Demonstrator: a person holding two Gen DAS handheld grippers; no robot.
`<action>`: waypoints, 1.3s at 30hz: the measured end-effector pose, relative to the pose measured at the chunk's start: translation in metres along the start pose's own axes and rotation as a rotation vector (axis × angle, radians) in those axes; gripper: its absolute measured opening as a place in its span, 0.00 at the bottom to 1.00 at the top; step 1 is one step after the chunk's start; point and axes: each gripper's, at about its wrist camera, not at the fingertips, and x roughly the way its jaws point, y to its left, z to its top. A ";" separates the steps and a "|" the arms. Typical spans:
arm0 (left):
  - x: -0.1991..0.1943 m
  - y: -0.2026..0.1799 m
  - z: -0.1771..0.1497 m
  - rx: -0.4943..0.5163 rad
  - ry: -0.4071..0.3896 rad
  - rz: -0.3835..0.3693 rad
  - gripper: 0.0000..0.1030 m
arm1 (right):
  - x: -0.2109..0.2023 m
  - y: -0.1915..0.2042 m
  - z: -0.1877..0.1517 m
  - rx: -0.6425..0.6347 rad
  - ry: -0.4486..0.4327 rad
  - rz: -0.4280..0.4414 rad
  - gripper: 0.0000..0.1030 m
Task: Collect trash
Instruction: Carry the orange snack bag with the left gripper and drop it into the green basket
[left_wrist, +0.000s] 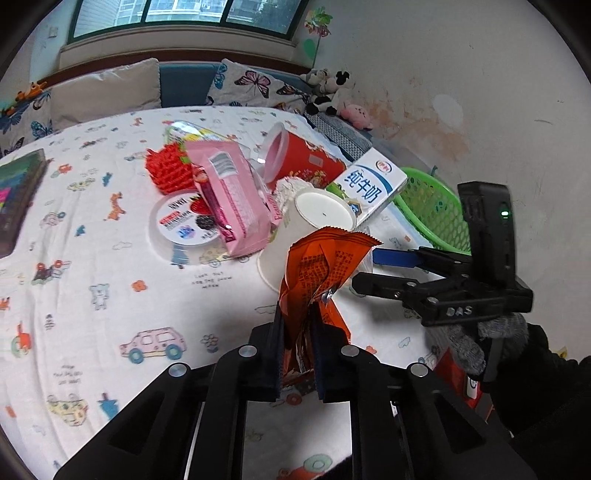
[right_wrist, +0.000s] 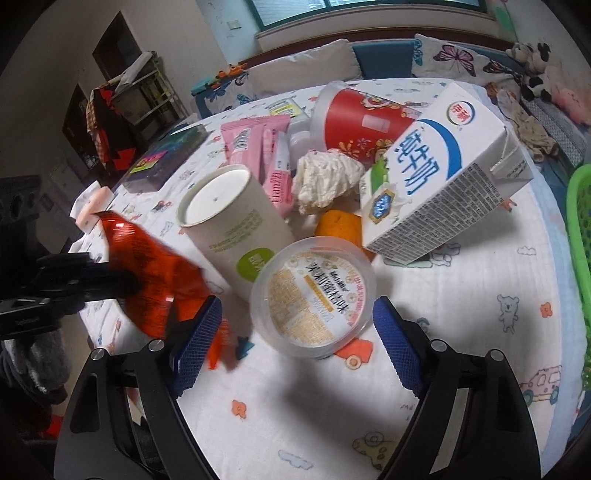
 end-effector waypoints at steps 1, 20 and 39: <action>-0.004 0.001 -0.001 -0.001 -0.005 0.004 0.12 | 0.001 -0.001 0.000 0.002 0.001 -0.001 0.81; -0.046 -0.029 0.053 0.076 -0.146 -0.044 0.12 | -0.024 -0.015 -0.008 0.053 -0.051 0.034 0.64; 0.091 -0.204 0.157 0.283 -0.057 -0.279 0.12 | -0.161 -0.155 -0.022 0.275 -0.277 -0.358 0.64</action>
